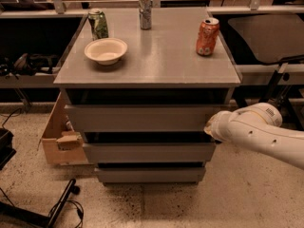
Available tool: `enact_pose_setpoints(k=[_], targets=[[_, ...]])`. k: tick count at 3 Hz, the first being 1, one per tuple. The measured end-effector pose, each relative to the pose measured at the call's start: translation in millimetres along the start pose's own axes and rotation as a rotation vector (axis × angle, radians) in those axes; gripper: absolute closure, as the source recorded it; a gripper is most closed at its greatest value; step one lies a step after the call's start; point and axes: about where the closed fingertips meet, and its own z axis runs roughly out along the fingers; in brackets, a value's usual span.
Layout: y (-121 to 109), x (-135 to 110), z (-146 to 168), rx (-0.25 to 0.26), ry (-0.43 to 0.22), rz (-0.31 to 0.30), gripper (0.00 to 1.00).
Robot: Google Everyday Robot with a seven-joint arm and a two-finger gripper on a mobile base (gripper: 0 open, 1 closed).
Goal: Close top drawer
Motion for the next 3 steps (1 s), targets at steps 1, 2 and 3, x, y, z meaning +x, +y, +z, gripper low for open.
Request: enact_pose_setpoints(k=[1,2,3], targets=[[0.0,0.0,0.0,0.0,0.0,0.0,0.39],[0.0,0.0,0.0,0.0,0.0,0.0,0.15],[0.0,0.0,0.0,0.0,0.0,0.0,0.0]])
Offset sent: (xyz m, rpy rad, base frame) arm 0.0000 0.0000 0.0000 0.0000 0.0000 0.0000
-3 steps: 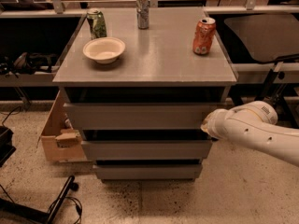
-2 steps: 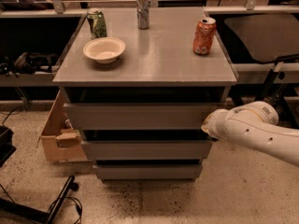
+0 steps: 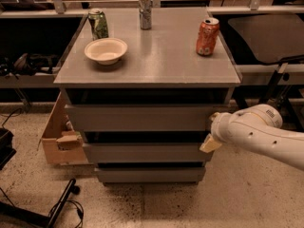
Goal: Close top drawer
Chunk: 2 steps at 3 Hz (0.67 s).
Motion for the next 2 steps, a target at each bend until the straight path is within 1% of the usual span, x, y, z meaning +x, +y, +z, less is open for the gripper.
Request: enact_pose_setpoints(k=[1,2], targets=[[0.0,0.0,0.0,0.0,0.0,0.0,0.16],[4.2,1.1,-3.5,0.0,0.0,0.0,0.39]])
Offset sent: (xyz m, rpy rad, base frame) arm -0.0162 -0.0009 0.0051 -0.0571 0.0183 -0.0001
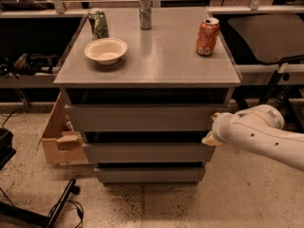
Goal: Close top drawer
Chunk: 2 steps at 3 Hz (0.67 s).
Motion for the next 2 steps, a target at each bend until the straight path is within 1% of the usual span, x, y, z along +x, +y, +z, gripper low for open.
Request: enact_pose_setpoints(k=[1,2], targets=[[15.8,7.1,-26.1,-0.035,0.051,-0.046,0.63],[6.7,9.7,-88.9,-0.058,0.109,-0.077,0.86]])
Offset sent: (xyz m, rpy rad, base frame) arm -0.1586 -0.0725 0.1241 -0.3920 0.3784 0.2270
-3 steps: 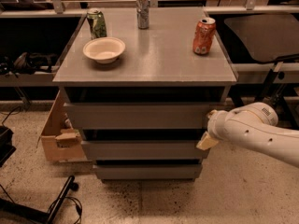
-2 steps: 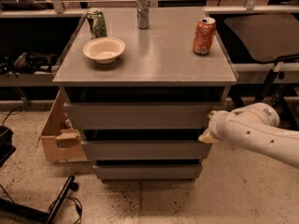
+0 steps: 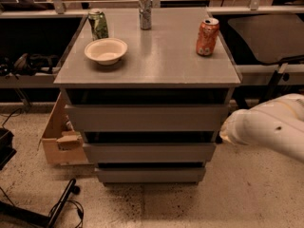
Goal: Close top drawer
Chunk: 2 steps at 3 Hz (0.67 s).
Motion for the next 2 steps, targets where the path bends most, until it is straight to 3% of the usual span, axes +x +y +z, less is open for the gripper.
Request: enact_pose_setpoints(k=[1,2], targets=[[-41.3,13.9,-71.4,-0.002,0.014,0.028,1.0],[-88.8,23.4,-113.1,-0.028,0.018,-0.022,1.0]])
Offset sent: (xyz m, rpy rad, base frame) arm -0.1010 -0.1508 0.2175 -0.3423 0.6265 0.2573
